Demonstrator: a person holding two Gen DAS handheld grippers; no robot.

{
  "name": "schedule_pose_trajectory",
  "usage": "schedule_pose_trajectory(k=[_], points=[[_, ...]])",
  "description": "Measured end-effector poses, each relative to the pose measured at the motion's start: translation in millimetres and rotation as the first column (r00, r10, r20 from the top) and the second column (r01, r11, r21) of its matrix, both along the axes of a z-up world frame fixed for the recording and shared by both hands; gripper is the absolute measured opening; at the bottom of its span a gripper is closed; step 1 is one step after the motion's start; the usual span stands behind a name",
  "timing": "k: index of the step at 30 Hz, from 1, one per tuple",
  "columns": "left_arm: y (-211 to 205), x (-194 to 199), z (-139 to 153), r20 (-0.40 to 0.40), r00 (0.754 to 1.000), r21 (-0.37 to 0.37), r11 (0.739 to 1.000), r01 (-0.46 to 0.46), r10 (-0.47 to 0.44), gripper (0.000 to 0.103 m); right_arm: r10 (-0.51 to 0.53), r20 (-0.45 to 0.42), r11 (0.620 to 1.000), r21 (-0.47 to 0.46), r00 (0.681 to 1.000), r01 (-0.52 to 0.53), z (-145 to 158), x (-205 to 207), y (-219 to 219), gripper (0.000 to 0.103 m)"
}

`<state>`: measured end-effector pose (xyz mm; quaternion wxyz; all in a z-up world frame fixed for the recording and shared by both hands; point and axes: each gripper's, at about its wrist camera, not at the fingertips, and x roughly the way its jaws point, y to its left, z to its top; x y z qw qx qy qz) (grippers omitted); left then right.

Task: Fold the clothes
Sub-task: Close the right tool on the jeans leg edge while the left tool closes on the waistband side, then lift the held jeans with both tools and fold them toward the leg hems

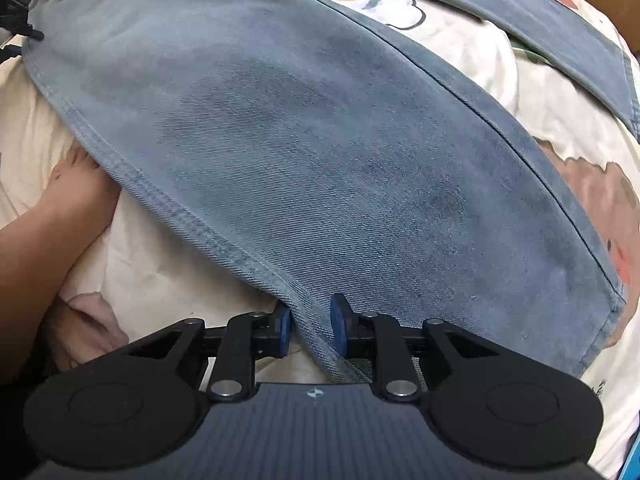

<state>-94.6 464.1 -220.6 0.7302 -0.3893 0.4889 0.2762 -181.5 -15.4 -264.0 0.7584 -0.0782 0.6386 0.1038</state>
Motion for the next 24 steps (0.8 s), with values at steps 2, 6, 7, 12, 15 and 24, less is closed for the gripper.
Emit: schedule_pose_trajectory(k=[2,6,7,12,15,24], points=[[6,2,0,0.01,1.0,-0.012,1.0,-0.018,0.018,0.027,-0.013,0.0,1.0,0.0,1.0,0.013,-2,0,0,0.028],[10,3,2,0.012,0.999,-0.023,0.999,-0.036,0.036,0.027,-0.031,-0.008,0.999,0.018,0.999,0.031,-1,1,-2,0.017],[10,5,3,0.011,0.999,-0.022,0.999,-0.037,0.038,0.022,-0.043,-0.017,0.999,0.033,0.999,0.043,1,2,-4,0.01],[11,14,16,0.03,0.999,-0.003,0.999,-0.033,0.033,0.017,-0.058,-0.007,0.996,0.065,0.998,0.058,22,6,-14,0.007],[9,19,27,0.053,0.998,-0.004,1.0,-0.024,0.024,0.017,-0.07,0.008,0.995,0.07,0.998,0.069,33,7,-19,0.006],[-1,40,73,0.143,0.989,0.001,0.999,0.037,-0.036,0.017,-0.141,0.09,0.987,0.084,0.986,0.134,71,13,-34,0.006]])
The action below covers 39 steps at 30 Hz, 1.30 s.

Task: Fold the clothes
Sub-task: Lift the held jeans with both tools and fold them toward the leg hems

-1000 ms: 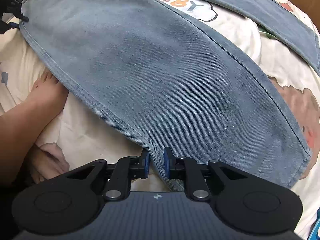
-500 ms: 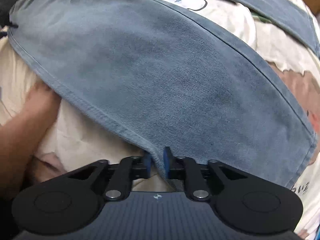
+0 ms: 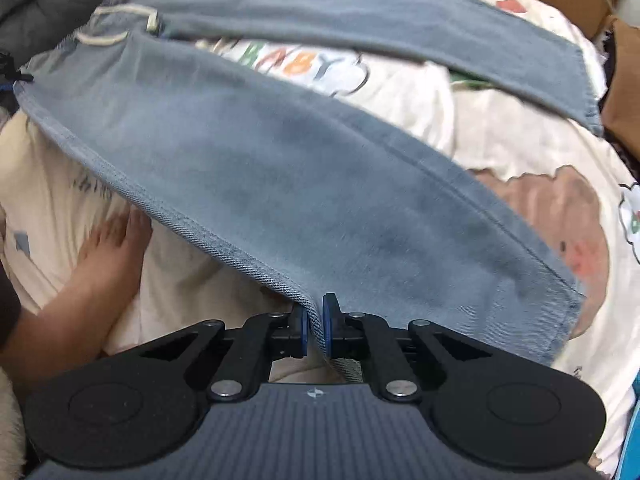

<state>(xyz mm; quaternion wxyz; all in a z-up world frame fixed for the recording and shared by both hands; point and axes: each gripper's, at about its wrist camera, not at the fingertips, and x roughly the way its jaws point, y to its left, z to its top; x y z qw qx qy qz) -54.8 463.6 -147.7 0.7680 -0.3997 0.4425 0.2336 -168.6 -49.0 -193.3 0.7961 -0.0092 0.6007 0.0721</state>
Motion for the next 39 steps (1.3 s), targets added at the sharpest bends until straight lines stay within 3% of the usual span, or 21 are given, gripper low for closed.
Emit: schedule_pose_trajectory(k=[12,19,27,31,35,39], points=[[-23,50,53,0.102,0.99,0.039,0.995,0.093,-0.096,0.016,-0.101,0.133,0.995,0.0,0.986,0.101,59,24,-20,0.005],[-28,79,65,0.125,0.984,0.037,0.992,0.125,-0.128,0.016,-0.181,0.145,0.983,0.021,0.973,0.18,84,47,-30,0.005],[-35,91,85,0.11,0.983,0.071,0.987,0.142,-0.149,0.013,-0.181,0.194,0.983,0.023,0.964,0.18,109,77,-42,0.004],[-38,89,88,0.096,0.985,0.075,0.988,0.136,-0.143,0.012,-0.187,0.209,0.982,0.044,0.96,0.182,112,86,-51,0.004],[-37,83,88,0.054,0.996,0.058,0.996,0.067,-0.071,0.011,-0.188,0.213,0.982,0.069,0.959,0.177,113,89,-56,0.004],[-44,89,94,0.073,0.992,0.079,0.992,0.094,-0.1,0.011,-0.198,0.216,0.979,0.089,0.956,0.182,112,90,-63,0.004]])
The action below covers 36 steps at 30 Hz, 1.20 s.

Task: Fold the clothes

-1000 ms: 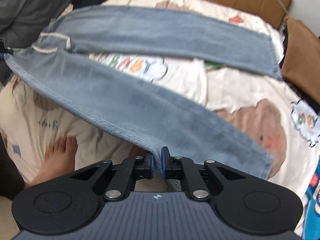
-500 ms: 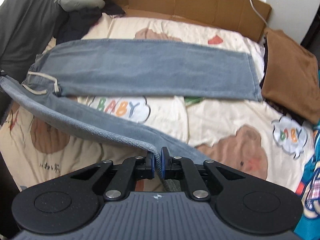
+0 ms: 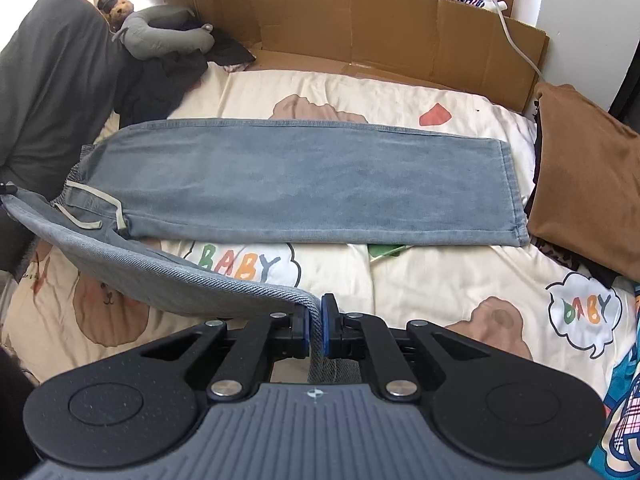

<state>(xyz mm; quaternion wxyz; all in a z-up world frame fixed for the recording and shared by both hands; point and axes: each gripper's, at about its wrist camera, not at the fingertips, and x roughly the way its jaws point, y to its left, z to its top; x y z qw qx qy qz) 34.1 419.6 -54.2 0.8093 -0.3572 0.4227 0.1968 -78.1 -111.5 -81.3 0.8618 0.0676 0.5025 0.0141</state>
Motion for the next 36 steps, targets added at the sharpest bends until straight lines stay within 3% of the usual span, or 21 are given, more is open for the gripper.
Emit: schedule_pose_trajectory(k=[8,18,29,36], points=[[-12,30,6,0.051,0.995,0.035,0.995,0.088,-0.09,0.01,0.003,0.012,1.0,0.013,1.0,-0.003,1,23,-17,0.003],[-30,95,-2,0.126,0.983,0.017,0.991,0.131,-0.132,0.01,-0.016,0.022,1.0,0.026,1.0,0.015,-10,79,-47,0.003],[-34,151,-49,0.176,0.982,-0.018,0.997,0.078,-0.074,0.01,0.026,0.019,1.0,0.007,0.999,-0.026,-39,151,-63,0.003],[-44,183,-87,0.207,0.976,-0.022,0.997,0.078,-0.072,0.009,0.008,-0.018,1.0,-0.003,1.0,-0.008,-77,193,-76,0.003]])
